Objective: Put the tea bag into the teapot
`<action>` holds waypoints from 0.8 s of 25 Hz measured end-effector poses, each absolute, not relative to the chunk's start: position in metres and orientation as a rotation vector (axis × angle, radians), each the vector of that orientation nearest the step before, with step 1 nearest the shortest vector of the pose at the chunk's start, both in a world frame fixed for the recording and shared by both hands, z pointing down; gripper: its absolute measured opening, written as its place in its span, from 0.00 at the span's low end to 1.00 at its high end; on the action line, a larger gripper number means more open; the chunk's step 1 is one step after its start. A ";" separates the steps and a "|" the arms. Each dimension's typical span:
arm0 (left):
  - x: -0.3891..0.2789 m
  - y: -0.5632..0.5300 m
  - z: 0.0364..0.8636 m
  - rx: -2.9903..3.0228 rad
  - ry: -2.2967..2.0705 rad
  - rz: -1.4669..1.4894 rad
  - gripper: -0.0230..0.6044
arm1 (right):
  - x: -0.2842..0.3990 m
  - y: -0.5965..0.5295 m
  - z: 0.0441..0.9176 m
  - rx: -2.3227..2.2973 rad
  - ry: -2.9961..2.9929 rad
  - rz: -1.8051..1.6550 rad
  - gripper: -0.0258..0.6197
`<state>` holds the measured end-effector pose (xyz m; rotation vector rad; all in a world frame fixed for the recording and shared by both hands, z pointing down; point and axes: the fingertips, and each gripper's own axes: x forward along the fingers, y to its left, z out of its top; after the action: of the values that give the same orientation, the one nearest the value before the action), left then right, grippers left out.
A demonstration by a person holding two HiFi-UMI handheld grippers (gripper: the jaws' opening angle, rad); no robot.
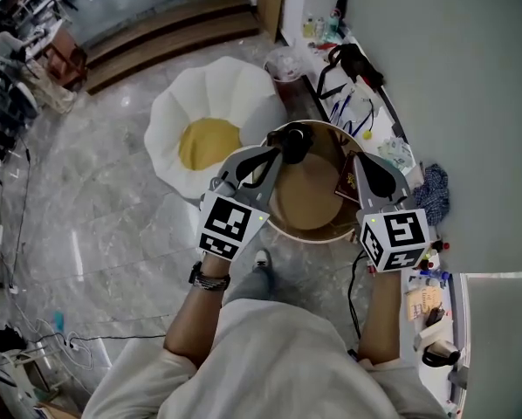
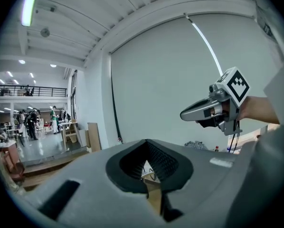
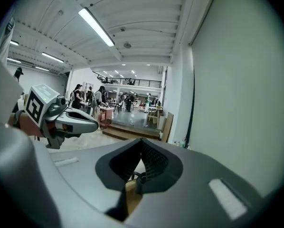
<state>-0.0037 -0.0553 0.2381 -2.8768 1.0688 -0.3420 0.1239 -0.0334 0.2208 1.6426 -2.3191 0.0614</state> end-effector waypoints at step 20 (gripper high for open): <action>0.045 0.120 0.209 -2.785 1.104 -0.264 0.05 | 0.163 0.141 0.202 1.601 -2.415 0.022 0.05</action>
<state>0.0453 0.1203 0.2093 -2.7847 1.1038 -0.2637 0.1630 0.1407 0.2020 1.6009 -2.4147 0.0217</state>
